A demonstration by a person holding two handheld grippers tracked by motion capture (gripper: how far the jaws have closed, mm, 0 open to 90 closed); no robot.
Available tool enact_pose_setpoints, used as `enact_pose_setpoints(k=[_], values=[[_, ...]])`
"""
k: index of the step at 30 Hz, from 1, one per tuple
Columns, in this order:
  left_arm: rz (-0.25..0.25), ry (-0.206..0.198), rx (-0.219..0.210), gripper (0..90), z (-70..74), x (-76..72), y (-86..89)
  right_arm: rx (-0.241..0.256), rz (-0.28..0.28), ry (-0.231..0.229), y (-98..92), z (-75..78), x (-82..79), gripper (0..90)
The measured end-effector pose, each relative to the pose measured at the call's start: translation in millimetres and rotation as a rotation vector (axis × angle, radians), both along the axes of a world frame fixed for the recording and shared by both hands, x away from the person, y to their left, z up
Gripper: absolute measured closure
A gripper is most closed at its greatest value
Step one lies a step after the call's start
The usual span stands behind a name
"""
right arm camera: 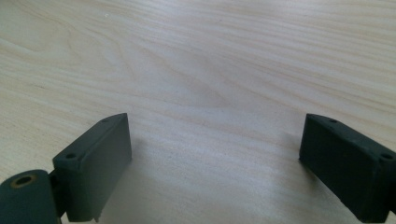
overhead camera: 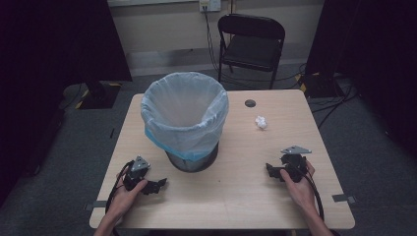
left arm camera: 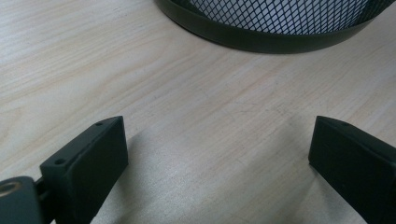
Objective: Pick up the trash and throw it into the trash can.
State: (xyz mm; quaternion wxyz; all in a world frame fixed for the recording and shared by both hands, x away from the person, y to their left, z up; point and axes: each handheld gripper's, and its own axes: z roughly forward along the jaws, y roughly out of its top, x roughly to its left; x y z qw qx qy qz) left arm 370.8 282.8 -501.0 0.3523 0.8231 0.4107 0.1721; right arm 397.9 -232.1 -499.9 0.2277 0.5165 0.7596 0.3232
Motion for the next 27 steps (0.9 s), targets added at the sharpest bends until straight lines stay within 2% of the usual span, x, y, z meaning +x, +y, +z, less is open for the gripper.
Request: enact_pose_setpoints(k=[4,6,9,10,12,13,16,17,21,25,26,27], values=[[0.000,0.000,0.000,3.9,0.0,0.0,0.0,-0.001,0.009,-0.002,-0.4,0.0,0.5,8.9],[0.001,0.000,0.001,3.8,0.0,-0.1,-0.1,-0.004,0.031,0.000,-1.6,1.9,0.2,14.9],[0.002,-0.002,0.006,3.6,0.1,0.1,-0.4,-0.005,0.034,0.003,-1.2,2.5,-0.2,16.2],[0.001,-0.002,0.008,3.4,0.1,0.2,-0.3,-0.009,0.057,0.006,-1.4,3.9,-0.5,20.4],[0.000,-0.003,0.007,3.4,0.1,0.2,-0.3,-0.020,0.067,0.013,-0.5,5.5,0.1,20.6],[0.001,-0.003,0.007,3.4,0.1,0.2,-0.4,-0.051,0.100,0.021,1.1,10.0,3.3,22.5],[-0.002,-0.002,0.009,3.4,0.2,0.3,-0.1,-0.030,0.121,0.017,2.6,14.0,7.7,25.1],[-0.002,-0.002,0.008,3.3,0.2,0.4,-0.2,-0.014,0.145,0.021,4.6,17.8,13.8,26.8],[-0.001,-0.002,0.004,3.2,0.0,0.5,-0.5,0.024,0.177,0.012,7.1,23.0,27.8,28.7],[0.000,-0.001,0.003,3.2,0.0,0.5,-0.5,0.029,0.199,0.020,9.4,25.7,44.2,31.0],[0.000,-0.001,0.003,3.2,0.0,0.5,-0.5,0.029,0.199,0.020,9.4,25.7,44.2,31.0],[0.001,-0.001,0.002,3.2,-0.1,0.4,-0.6,0.023,0.203,0.015,11.7,27.2,52.2,32.1]])
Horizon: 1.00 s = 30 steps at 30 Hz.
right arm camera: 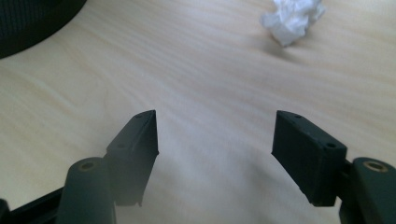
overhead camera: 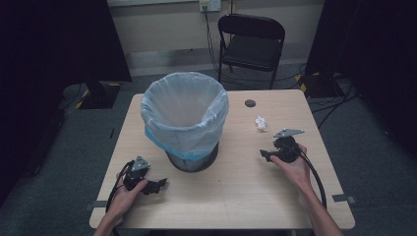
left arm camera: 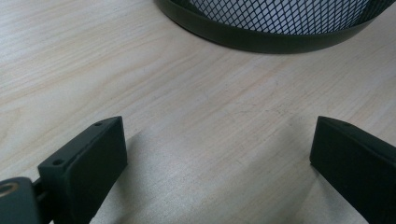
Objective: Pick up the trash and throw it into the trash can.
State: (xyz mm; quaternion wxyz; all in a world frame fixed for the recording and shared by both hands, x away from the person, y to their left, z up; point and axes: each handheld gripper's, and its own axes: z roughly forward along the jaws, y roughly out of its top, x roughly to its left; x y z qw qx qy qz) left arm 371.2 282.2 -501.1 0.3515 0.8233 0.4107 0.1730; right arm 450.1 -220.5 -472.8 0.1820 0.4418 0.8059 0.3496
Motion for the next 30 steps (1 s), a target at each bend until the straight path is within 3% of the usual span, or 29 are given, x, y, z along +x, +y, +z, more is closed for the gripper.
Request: enact_pose_setpoints(k=[4,6,11,19,21,22,27,29,30], values=[[0.000,0.000,0.000,3.2,0.0,0.0,0.0,0.003,-0.001,-0.019,3.4,1.7,13.2,34.2],[0.000,0.000,0.000,3.1,0.0,0.0,0.0,-0.018,0.007,-0.002,5.5,0.1,19.3,35.3],[0.000,0.000,-0.001,3.2,0.0,0.0,0.0,-0.016,0.014,-0.004,8.9,1.2,34.2,40.3],[-0.002,-0.001,0.002,3.2,0.1,0.1,0.2,-0.011,-0.021,-0.002,9.4,7.9,62.8,44.3],[0.000,0.001,-0.001,3.2,0.0,-0.1,0.0,-0.009,-0.032,-0.024,10.0,10.4,70.8,44.7],[0.000,0.000,0.000,3.2,0.0,-0.1,0.0,-0.015,-0.035,0.001,10.8,10.6,79.6,43.4],[0.000,0.000,0.000,3.2,0.0,0.0,0.0,-0.028,-0.050,-0.019,14.9,13.6,95.0,42.9],[-0.001,-0.001,0.002,3.2,0.1,0.1,0.1,-0.016,-0.063,0.006,14.8,10.6,102.4,42.6],[-0.002,-0.001,0.002,3.2,0.1,0.1,0.1,-0.041,-0.079,0.006,15.6,6.1,108.7,42.5]])
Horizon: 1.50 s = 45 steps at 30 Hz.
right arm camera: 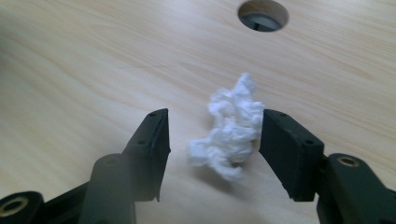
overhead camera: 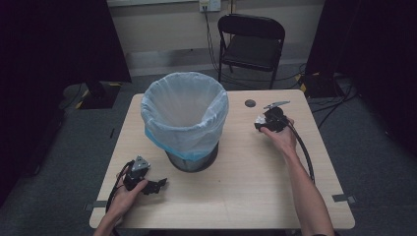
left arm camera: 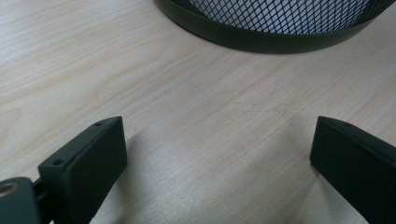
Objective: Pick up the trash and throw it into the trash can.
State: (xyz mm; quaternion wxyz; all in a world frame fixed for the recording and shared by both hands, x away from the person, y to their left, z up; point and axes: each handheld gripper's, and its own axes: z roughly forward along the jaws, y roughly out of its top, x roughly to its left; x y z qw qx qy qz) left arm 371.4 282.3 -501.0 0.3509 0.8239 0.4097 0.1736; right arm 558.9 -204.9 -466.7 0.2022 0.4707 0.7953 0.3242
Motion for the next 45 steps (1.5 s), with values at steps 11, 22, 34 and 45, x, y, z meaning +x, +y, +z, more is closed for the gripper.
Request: enact_pose_setpoints(k=[11,22,34,45], values=[[0.001,-0.001,0.001,3.2,0.0,-0.1,-0.1,0.014,-0.066,0.024,-6.6,-20.2,14.4,51.1],[0.002,-0.001,0.001,3.1,0.0,-0.1,-0.1,0.038,-0.066,0.033,-6.5,-20.3,14.2,74.1],[0.002,-0.002,0.001,3.0,-0.1,0.0,-0.2,0.103,-0.012,0.032,2.0,-4.9,5.3,78.1],[0.002,-0.002,0.002,3.0,-0.1,0.0,-0.2,0.152,0.036,-0.014,7.0,16.2,-9.1,78.6]])
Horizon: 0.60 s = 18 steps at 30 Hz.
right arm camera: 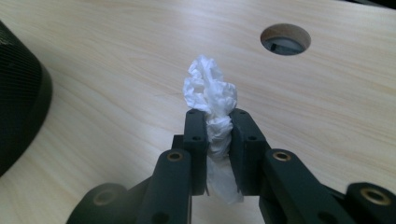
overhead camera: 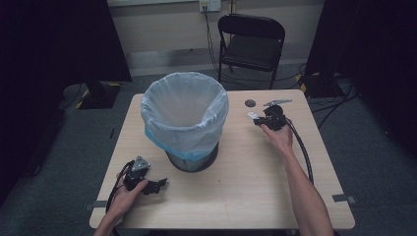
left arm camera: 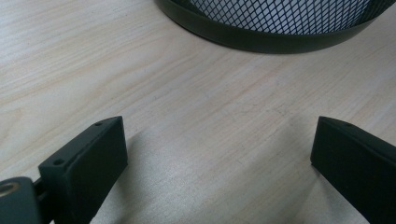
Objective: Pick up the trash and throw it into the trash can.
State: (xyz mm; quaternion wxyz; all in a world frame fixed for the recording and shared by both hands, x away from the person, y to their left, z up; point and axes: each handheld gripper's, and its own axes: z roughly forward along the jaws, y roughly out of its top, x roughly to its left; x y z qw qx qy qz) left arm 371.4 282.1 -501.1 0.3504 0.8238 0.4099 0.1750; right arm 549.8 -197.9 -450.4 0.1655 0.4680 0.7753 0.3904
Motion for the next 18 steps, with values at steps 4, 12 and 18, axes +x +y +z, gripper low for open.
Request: enact_pose_setpoints(k=[4,12,18], values=[[-0.001,0.001,0.000,3.0,0.1,0.0,0.1,0.014,0.022,-0.027,5.0,9.3,-6.5,78.8],[0.000,0.000,0.000,3.0,0.0,0.0,0.0,0.059,0.069,-0.066,18.4,26.8,-20.9,79.2],[-0.001,0.001,0.001,3.0,0.1,0.0,0.1,0.080,0.073,-0.076,17.3,33.7,-25.3,79.5]])
